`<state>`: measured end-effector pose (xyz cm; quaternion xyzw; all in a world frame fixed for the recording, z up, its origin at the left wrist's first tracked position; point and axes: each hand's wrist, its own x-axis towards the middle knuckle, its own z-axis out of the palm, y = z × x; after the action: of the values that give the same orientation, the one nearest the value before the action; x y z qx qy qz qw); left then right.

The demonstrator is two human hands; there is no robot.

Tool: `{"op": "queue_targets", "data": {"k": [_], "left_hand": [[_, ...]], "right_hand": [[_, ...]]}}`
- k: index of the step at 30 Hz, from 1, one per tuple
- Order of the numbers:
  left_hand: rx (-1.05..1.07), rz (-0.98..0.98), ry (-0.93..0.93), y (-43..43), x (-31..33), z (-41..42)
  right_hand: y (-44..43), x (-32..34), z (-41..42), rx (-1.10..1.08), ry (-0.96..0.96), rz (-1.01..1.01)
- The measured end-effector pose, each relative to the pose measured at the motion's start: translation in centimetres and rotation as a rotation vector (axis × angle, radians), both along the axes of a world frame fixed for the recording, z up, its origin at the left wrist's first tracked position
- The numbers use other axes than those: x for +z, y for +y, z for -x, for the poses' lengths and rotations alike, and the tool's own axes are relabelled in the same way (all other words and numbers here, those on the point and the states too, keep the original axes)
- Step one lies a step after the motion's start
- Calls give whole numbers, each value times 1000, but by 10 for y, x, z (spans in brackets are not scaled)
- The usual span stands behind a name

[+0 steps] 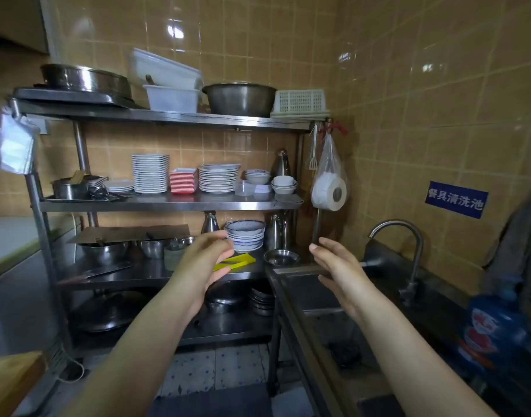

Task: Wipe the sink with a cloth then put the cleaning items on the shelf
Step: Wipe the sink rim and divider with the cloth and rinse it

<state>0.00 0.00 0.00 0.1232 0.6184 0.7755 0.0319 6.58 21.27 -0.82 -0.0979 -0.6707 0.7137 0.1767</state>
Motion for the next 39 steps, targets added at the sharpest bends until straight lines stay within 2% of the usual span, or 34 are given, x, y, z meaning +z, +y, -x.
{"op": "queue_targets", "data": {"k": [8,12,24,30,39], "left_hand": [[-19,-61,-20,-9,3,93],[-71,-9,-46,-11,6,140],[-66,-22,-35,-10,-8,236],[-48,-58,-22,15,-10,291],[-47,-32,-26,85,0,387]], "right_hand": [[-15,19,87,-56,12,6],[-19,21,121,-119,61,58],[-21,11,220,-109,56,40],[1,5,278,-57,21,-23],[66,9,382,-47,37,31]]}}
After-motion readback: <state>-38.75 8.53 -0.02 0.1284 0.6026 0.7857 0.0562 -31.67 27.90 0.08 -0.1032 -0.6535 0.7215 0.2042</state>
